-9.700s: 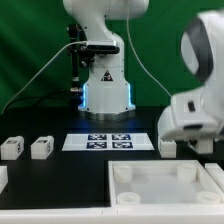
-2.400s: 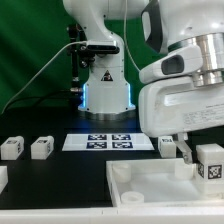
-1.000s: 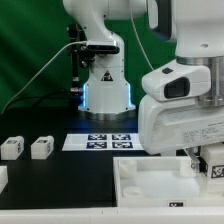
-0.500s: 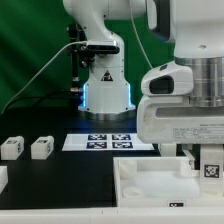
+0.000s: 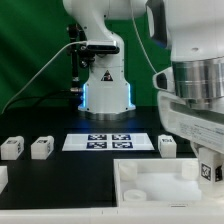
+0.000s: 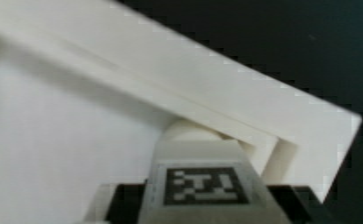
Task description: Assemble one leg
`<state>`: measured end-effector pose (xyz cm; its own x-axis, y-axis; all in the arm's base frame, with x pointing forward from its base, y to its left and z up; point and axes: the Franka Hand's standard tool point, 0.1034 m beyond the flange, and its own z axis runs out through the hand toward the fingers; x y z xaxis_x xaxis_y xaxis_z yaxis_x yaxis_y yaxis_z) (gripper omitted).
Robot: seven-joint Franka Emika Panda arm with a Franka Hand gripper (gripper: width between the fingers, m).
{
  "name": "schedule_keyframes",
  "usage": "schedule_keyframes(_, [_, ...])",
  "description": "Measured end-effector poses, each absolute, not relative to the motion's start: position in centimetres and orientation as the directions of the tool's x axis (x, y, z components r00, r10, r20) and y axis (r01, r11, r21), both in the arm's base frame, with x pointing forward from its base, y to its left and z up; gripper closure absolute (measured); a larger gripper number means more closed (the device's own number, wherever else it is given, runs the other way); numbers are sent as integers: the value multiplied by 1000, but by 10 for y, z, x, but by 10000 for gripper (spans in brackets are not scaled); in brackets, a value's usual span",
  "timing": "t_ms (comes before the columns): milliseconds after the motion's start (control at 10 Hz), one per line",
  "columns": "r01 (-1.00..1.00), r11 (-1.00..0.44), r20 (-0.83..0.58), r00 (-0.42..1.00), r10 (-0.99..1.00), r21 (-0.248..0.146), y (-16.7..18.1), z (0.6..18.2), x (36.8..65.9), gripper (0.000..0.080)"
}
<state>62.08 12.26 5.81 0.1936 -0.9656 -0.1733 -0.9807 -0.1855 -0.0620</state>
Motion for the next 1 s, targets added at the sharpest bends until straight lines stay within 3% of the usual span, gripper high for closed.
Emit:
schedule_keyframes(200, [-995,-81,-187,90,-978,-59,122,58,622,525])
schedule_keyframes(400, [-991,-113,-188,123,-974,-65,122,57,622,525])
schedule_keyframes(600, [-967,-243,-184,252,-950,-71,128,56,617,218])
schedule_keyframes(700, [-924,-371,-173,381,-908,-90,129,56,616,218])
schedule_keyframes(800, [-826,-551,-147,564,-813,-122,128,56,616,165])
schedule_keyframes(1000, [-716,-684,-123,698,-705,-144,128,55,616,153])
